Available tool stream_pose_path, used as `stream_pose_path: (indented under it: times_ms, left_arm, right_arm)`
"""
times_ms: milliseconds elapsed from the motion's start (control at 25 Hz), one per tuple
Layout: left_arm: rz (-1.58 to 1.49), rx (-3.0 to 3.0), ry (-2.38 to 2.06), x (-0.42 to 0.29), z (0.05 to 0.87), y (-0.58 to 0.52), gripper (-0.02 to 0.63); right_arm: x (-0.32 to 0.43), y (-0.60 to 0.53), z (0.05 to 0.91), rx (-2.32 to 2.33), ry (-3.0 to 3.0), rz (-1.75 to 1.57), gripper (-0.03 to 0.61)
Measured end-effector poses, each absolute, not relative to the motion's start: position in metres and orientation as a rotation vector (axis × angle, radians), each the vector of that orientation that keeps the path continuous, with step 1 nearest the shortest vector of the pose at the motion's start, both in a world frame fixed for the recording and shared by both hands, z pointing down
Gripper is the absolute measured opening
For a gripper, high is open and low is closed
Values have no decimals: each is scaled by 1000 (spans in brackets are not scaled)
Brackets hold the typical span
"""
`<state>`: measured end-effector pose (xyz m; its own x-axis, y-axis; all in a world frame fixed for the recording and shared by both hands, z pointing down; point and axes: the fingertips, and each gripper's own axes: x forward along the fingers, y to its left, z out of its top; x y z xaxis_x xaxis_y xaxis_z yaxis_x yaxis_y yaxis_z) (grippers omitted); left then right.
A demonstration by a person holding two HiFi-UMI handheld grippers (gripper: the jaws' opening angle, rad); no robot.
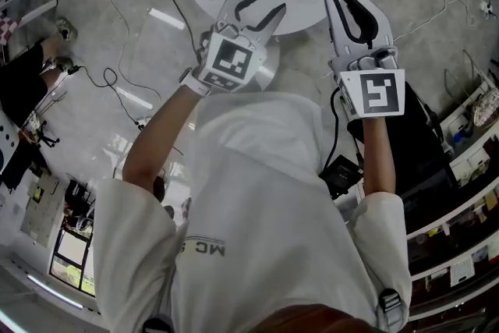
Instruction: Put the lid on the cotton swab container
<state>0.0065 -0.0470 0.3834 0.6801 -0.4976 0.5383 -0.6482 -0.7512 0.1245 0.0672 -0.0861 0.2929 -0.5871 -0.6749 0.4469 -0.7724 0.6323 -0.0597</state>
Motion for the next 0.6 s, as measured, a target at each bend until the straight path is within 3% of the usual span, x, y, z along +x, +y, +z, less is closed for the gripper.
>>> stream_pose_path:
  times_ms: [600]
  left_arm:
    - [954, 2577, -756, 25, 552, -79, 235]
  right_arm:
    - [46, -112, 404, 921, -2450, 290, 144]
